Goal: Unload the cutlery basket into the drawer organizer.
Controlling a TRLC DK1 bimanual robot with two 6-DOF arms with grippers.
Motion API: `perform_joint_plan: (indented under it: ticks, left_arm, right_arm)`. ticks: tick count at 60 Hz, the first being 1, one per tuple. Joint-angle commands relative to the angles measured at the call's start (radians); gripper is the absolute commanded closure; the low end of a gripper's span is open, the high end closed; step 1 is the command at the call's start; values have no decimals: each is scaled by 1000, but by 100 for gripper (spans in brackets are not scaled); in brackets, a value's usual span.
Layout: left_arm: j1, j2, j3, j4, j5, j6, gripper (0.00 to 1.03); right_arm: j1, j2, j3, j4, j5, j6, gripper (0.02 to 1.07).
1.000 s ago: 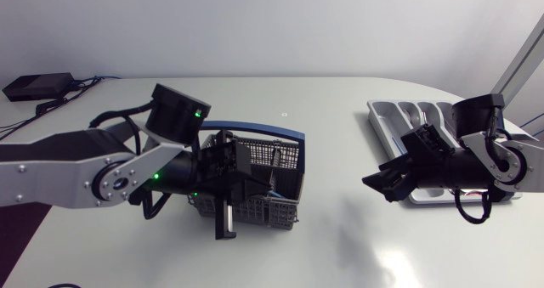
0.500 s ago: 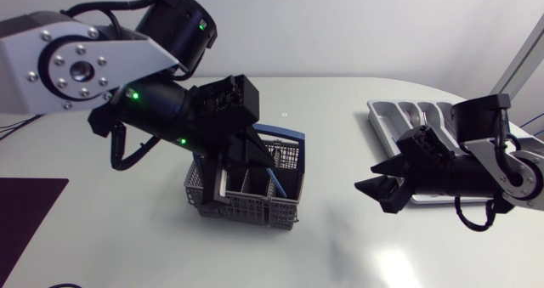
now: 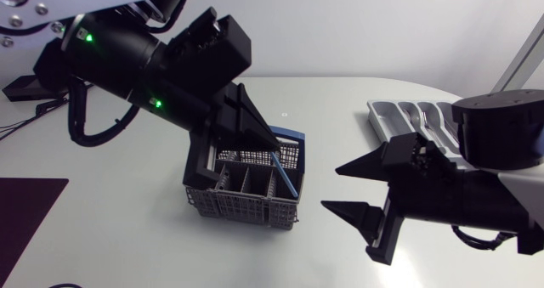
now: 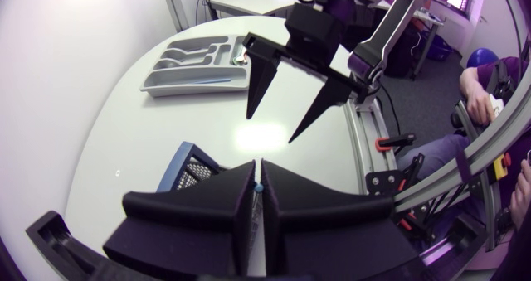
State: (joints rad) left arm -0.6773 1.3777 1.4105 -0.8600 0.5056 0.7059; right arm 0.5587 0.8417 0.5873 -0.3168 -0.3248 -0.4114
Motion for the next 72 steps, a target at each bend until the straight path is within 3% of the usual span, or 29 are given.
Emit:
perform_joint_plan:
  ticks: [1,13,21,27,36,45,49,50,51,56,59,68,72]
  left_arm:
    - [-7,-17,33,-13,48,-56,100]
    - [-19,-9,13,-10,85,-103,100]
    - [-15,-8,16,-4,117,-121,100]
    - [-8,-6,21,-4,131,-131,100]
    - [2,-6,18,-4,137,-134,100]
    - [33,-8,15,-1,191,-137,99]
    - [38,-8,13,6,195,-148,88]
    - [51,-14,11,21,211,-163,74]
    - [55,-14,10,26,215,-164,71]
    - [73,-42,-5,111,221,-221,26]
    - [91,-58,-15,177,221,-273,6]
    - [170,-115,-65,411,220,-441,4]
    - [246,-131,-82,484,215,-490,4]
  right_arm:
    - [78,7,20,41,49,36,29]
    - [159,82,60,108,93,57,41]
    - [199,119,72,143,115,63,55]
    - [216,134,80,159,132,63,69]
    - [216,135,86,153,130,69,102]
    - [218,125,77,139,128,69,102]
    - [219,117,72,131,125,69,102]
    - [219,111,69,122,122,74,102]
    - [219,109,68,120,122,75,102]
    - [219,89,59,105,119,82,102]
    - [218,69,49,93,119,83,102]
    - [185,-1,20,53,119,86,102]
    - [132,-36,13,28,105,85,102]
